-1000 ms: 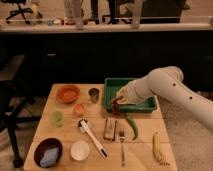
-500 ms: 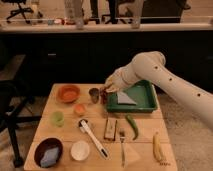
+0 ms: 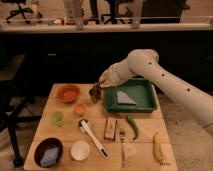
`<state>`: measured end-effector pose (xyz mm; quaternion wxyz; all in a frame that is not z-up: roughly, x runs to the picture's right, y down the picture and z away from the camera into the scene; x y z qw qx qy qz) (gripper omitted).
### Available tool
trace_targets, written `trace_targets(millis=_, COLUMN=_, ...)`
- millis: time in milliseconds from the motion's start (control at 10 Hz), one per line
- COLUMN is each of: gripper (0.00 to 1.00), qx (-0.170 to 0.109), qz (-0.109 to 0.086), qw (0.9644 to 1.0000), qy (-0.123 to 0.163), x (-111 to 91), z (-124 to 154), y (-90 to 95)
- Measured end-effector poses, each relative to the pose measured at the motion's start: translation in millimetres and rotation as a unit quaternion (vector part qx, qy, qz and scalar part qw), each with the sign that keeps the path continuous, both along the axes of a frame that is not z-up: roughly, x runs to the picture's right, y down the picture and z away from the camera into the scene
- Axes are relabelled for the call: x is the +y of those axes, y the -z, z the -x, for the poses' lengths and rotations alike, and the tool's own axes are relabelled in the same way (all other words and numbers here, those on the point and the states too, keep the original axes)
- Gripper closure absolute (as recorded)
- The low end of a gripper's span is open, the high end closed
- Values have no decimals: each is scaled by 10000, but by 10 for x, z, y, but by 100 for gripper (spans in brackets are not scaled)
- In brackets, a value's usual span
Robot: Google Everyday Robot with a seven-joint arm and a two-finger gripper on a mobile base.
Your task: Place grapes in metal cup
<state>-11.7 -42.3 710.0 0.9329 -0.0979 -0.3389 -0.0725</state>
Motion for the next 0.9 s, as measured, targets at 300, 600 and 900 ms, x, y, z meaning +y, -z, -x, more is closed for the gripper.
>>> trace_targets(millis=300, gripper=100, qx=-272, qz=-22, qw=9996, qy=-106, x=-131, z=223, y=-43)
trace_targets(millis=600, gripper=100, qx=-458, qz=-96, qw=9989, qy=-56, x=-277, z=460, y=-93)
trace_targets(millis=900, gripper=100, qx=-534, qz=-123, qw=9985, qy=47, x=-387, z=617, y=-253)
